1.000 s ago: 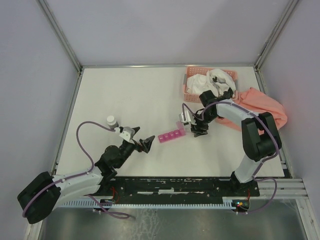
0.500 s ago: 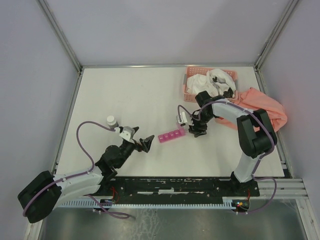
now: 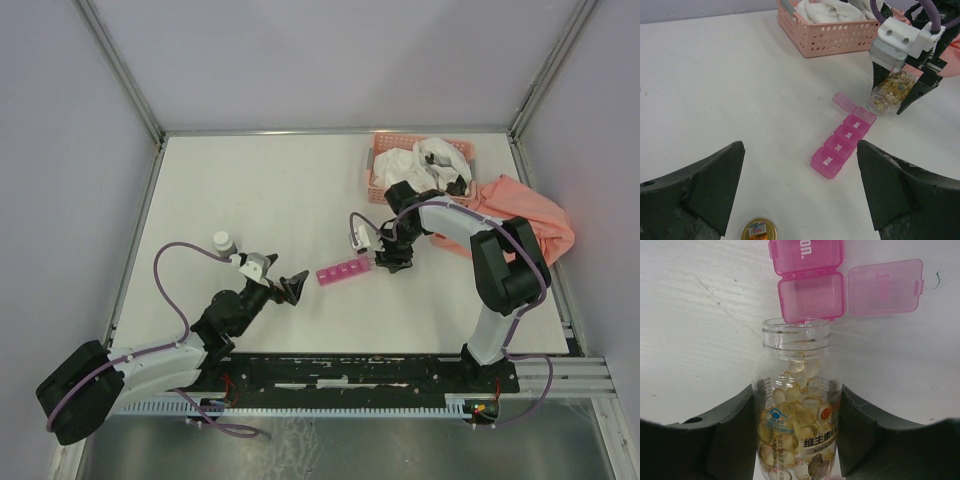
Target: Sort the pills into containers
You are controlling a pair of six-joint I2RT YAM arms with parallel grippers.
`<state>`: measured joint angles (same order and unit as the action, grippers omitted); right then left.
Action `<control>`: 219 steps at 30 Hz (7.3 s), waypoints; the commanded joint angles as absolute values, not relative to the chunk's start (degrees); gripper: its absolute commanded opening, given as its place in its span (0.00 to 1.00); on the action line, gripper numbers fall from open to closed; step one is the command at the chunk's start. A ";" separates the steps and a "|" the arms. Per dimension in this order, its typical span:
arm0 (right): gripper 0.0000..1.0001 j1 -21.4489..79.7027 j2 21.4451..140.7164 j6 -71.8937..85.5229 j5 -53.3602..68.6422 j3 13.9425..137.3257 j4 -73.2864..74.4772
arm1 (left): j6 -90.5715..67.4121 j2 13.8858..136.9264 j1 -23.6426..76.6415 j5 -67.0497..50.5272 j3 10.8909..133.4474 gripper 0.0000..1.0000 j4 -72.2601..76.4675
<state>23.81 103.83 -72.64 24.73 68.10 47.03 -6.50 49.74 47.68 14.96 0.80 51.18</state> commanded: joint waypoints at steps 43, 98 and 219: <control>0.14 28.50 104.46 -66.65 15.64 75.00 50.95 | -4.32 49.60 47.55 16.09 2.10 1.00 55.46; 0.12 28.72 99.61 -61.15 11.71 69.57 43.32 | -4.15 49.75 47.55 15.73 2.22 1.00 55.43; 0.15 18.55 61.21 13.54 62.57 48.54 -17.72 | -39.65 67.12 47.50 19.44 35.82 0.32 -16.01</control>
